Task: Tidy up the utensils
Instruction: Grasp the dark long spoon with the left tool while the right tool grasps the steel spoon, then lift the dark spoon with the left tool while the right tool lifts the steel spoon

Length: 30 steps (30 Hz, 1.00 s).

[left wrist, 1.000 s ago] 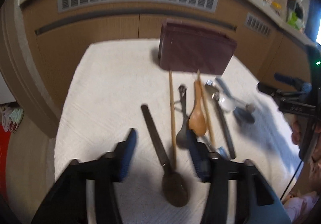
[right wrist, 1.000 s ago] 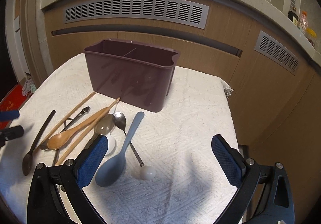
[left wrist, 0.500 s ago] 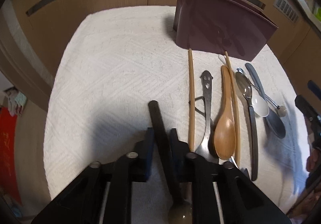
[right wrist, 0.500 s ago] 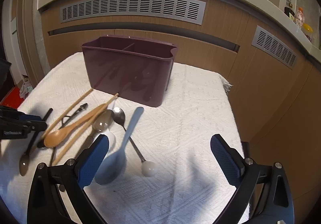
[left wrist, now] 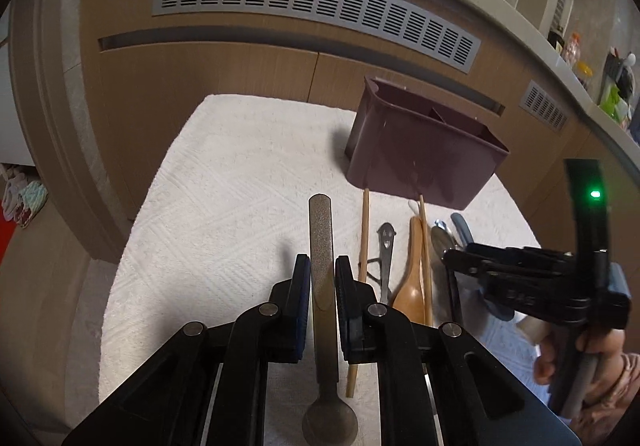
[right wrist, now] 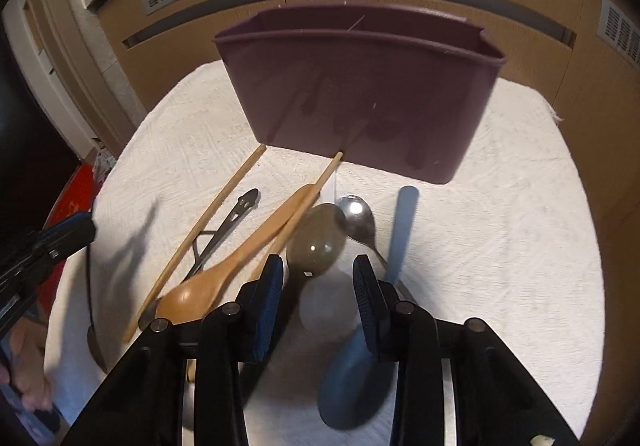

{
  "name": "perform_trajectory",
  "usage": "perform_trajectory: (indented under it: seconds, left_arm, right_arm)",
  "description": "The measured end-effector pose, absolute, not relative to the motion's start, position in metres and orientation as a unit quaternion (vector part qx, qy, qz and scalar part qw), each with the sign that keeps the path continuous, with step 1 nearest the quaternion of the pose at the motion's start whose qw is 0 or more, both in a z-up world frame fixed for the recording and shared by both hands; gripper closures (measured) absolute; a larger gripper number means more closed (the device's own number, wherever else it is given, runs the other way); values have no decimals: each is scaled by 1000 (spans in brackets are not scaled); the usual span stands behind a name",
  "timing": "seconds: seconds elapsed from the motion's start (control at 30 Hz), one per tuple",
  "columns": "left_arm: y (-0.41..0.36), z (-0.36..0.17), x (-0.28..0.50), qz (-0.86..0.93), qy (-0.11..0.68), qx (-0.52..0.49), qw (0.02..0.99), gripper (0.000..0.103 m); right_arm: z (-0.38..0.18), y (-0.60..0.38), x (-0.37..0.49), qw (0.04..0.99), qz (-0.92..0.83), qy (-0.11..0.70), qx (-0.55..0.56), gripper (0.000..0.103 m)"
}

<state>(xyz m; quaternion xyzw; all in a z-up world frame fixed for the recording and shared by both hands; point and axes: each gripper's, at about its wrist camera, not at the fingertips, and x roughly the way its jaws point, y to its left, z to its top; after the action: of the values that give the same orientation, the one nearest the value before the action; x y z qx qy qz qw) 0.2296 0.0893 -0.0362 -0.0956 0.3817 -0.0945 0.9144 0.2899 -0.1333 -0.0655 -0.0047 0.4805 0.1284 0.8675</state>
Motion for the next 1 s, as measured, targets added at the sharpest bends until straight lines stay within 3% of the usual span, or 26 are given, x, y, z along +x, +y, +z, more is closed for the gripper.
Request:
perform_trajectory:
  seconds: [0.33,0.57,0.7,1.0]
  left_arm:
    - [90,-36,227,-99,384,-105,912,90]
    - [83,-61,242,-80,459,-82,881,88]
    - [75,-69,251,-73,491,-62,866,81]
    - [58,-82,276,-54,546,-8,836,79]
  right_arm:
    - [-79,-106,308,869,97,481,-70,70]
    - [-54,-123,286,884,100,449,-78,70]
    - [-43,-131,270,892,100,431,-91,70]
    - [-25,-152,253,906,104,400,-90,70]
